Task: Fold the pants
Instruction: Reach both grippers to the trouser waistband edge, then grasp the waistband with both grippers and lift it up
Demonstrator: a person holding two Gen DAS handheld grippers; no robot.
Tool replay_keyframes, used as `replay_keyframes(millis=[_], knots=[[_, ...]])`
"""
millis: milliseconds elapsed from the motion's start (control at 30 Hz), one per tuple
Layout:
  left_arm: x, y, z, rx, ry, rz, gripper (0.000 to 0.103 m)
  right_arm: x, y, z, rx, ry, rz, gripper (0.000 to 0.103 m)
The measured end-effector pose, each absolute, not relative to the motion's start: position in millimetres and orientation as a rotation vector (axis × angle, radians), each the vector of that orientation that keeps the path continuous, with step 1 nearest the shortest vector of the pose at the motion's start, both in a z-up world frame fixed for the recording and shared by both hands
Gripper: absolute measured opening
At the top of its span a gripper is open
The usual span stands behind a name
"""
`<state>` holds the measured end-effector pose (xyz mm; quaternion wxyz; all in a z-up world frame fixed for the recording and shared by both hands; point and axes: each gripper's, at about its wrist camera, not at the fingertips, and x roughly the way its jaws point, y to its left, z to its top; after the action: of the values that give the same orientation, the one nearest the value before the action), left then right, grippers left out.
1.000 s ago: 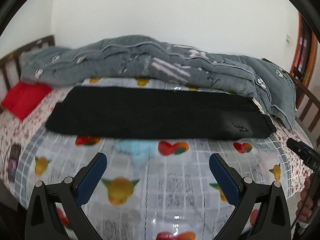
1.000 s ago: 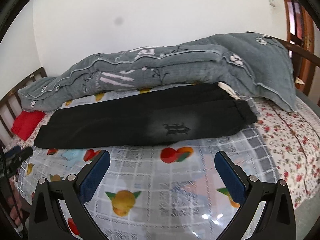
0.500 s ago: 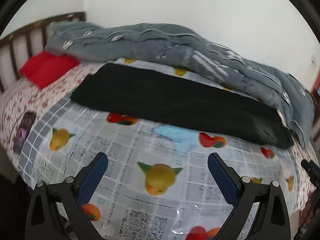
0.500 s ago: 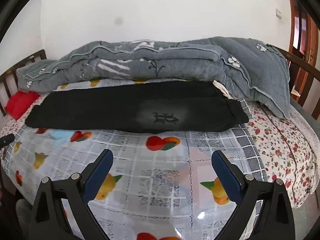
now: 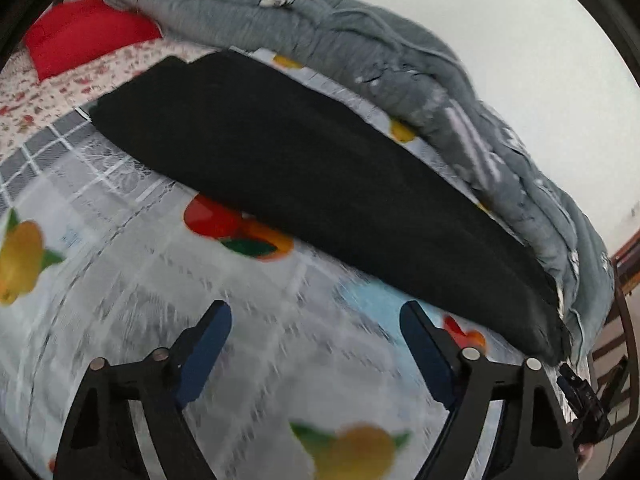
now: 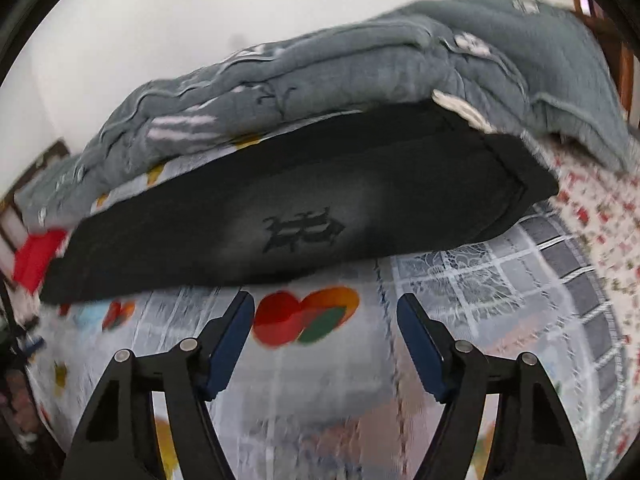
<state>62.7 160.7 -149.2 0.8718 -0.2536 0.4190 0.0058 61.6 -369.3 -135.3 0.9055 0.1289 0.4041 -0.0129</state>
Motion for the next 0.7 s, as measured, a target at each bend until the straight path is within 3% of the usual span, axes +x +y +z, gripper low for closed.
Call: replay_keyframes(millis=[133, 200, 300, 333, 367, 400, 533, 700], knots=[[89, 176, -156, -0.583, 0.839, 0.032, 0.080, 91, -388, -150, 0.325, 0.867, -0.066, 0.073], [106, 183, -160, -0.620, 0.851, 0.056, 0.073, 103, -394, -156, 0.350, 0.878, -0.077, 0.072], [129, 195, -168, -0.690, 0.877, 0.079, 0.051, 122, -403, -162, 0.419, 0.892, -0.065, 0.069], [134, 197, -169, -0.688, 0.886, 0.101, 0.036, 128, -405, -164, 0.433, 0.901, -0.069, 0.060], [138, 197, -169, -0.665, 0.902, 0.137, 0.016, 132, -405, -166, 0.434, 0.909, -0.081, 0.052], [141, 198, -168, -0.634, 0.918, 0.174, 0.010, 135, -405, -166, 0.425, 0.911, -0.092, 0.040], [143, 194, -155, -0.544, 0.915, 0.171, 0.007, 134, -401, -150, 0.378, 0.856, -0.071, 0.018], [152, 189, -101, -0.465, 0.817, 0.142, 0.007, 145, -389, -119, 0.289, 0.803, -0.034, 0.016]])
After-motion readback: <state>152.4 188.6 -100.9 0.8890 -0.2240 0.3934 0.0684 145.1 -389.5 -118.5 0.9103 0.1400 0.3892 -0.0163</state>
